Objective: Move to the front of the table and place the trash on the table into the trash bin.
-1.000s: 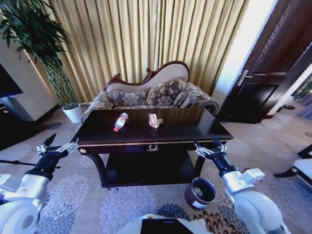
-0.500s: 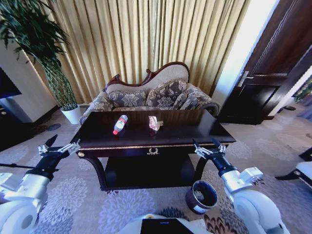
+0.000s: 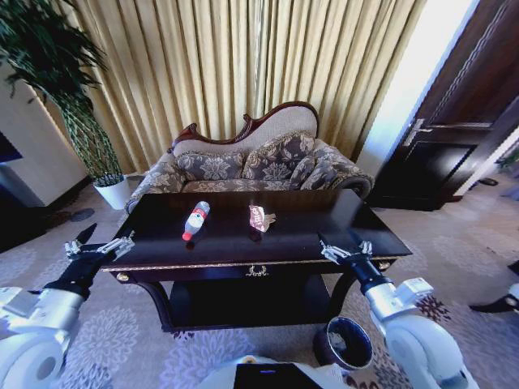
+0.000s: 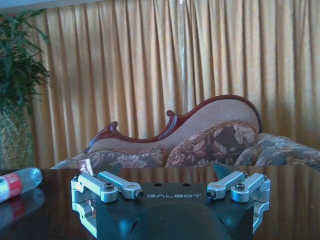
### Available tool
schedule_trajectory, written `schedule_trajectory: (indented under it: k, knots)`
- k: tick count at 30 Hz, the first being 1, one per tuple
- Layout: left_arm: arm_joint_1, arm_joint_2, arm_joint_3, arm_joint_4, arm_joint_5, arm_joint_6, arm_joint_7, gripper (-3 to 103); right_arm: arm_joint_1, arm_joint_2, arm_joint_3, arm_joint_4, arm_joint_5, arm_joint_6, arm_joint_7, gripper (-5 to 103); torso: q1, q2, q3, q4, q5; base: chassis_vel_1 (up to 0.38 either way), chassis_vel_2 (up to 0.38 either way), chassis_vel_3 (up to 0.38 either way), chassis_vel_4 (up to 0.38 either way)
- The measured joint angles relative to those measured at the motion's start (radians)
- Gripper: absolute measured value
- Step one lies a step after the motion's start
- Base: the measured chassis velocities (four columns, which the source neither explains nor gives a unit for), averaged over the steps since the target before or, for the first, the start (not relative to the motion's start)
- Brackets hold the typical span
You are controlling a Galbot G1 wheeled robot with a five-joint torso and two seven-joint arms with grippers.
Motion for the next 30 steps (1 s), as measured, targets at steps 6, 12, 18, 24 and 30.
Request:
schedule_trajectory:
  k: [6, 12, 18, 24, 30]
  knots:
    - [0.005, 0.002, -0.007, 0.000, -0.002, -0.003, 0.000, 100, 0.041, -0.124, -0.010, 0.024, 0.149, -0.077, 0.010, 100, -0.001, 0.000, 0.000, 0.0004, 0.0001, 0.000, 0.000, 0.000, 0.000]
    - [0.000, -0.007, -0.012, 0.001, -0.023, -0.003, -0.004, 100, 0.111, -0.246, -0.043, 0.006, 0.289, -0.109, 0.080, 100, 0.000, 0.000, 0.000, 0.0003, 0.0000, 0.000, 0.000, 0.000, 0.000]
    - [-0.001, -0.031, -0.030, 0.004, -0.035, -0.002, -0.015, 100, 0.204, -0.379, -0.096, -0.054, 0.350, -0.105, 0.090, 100, 0.000, 0.000, 0.000, -0.0002, 0.0001, 0.000, 0.000, 0.000, 0.000]
    - [0.015, -0.071, -0.016, 0.002, -0.023, 0.000, -0.019, 100, 0.366, -0.448, -0.244, -0.124, 0.408, -0.103, 0.118, 100, 0.000, 0.000, 0.000, 0.0002, 0.0001, 0.000, 0.000, 0.000, 0.000]
    - [0.017, -0.086, -0.011, 0.001, -0.008, 0.001, -0.026, 100, 0.556, -0.436, -0.471, -0.238, 0.405, -0.105, 0.146, 100, 0.000, 0.000, 0.000, 0.0001, 0.0002, 0.000, 0.000, 0.000, 0.000]
